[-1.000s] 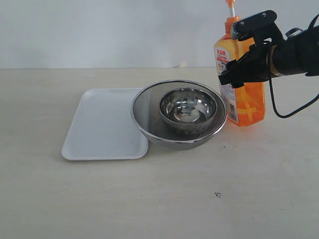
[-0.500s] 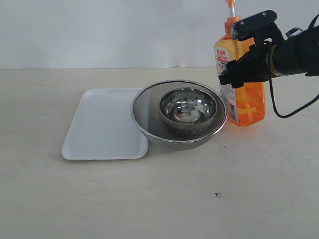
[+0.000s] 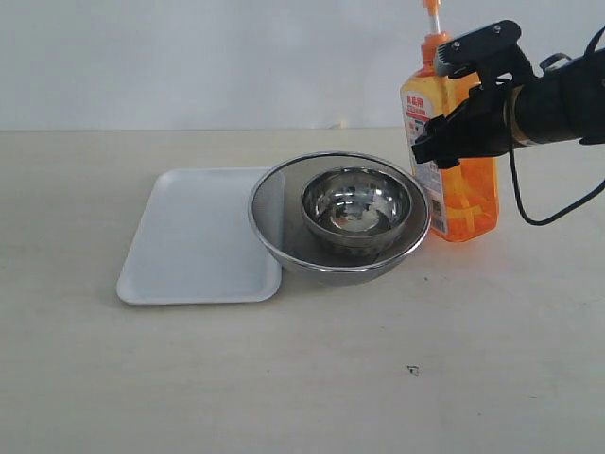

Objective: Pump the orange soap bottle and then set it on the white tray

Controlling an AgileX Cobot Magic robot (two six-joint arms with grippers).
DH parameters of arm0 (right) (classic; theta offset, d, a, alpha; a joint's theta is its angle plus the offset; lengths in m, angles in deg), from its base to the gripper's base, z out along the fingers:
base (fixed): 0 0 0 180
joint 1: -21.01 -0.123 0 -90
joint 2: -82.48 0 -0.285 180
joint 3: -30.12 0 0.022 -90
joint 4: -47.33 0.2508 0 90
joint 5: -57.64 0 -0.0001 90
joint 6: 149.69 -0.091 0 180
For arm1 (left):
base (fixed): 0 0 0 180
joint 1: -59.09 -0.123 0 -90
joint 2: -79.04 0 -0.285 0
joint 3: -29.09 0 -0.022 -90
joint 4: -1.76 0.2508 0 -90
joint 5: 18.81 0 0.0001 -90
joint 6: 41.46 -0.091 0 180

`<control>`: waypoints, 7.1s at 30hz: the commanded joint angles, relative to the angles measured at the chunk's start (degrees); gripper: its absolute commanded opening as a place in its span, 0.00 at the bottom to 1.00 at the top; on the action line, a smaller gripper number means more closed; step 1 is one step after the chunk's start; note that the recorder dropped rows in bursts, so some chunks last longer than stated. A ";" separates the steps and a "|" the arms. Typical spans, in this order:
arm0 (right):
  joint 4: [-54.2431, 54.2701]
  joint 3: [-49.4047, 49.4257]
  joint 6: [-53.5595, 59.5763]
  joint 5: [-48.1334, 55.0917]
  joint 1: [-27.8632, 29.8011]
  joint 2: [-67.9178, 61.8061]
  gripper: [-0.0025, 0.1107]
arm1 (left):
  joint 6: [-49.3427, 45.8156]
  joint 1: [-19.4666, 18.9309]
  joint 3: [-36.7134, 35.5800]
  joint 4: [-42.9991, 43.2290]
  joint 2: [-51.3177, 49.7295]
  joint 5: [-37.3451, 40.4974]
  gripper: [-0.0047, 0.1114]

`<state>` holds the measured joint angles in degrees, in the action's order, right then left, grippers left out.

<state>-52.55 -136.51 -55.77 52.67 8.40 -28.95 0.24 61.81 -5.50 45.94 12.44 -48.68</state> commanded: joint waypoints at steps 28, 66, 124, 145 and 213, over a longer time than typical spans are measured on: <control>-0.06 -0.81 5.09 -5.07 -0.07 1.18 0.02 | 42.37 32.06 59.97 48.75 -52.01 3.86 0.08; -0.06 3.17 12.14 -3.65 0.05 1.29 0.02 | 43.62 38.59 71.66 44.72 -65.59 41.90 0.08; -0.06 10.20 17.71 -0.30 0.05 11.05 0.02 | 15.91 47.72 70.08 31.60 -64.58 63.79 0.08; -0.06 10.20 19.58 -3.85 0.05 13.79 0.02 | 15.67 45.12 70.08 22.24 -64.58 60.78 0.08; -0.06 11.34 20.60 -2.48 0.05 14.00 0.02 | -18.69 44.14 72.53 -15.51 -61.89 54.53 0.08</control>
<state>-52.65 -124.43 -35.93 50.57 8.40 -16.33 -18.06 105.18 67.10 33.66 -49.29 6.18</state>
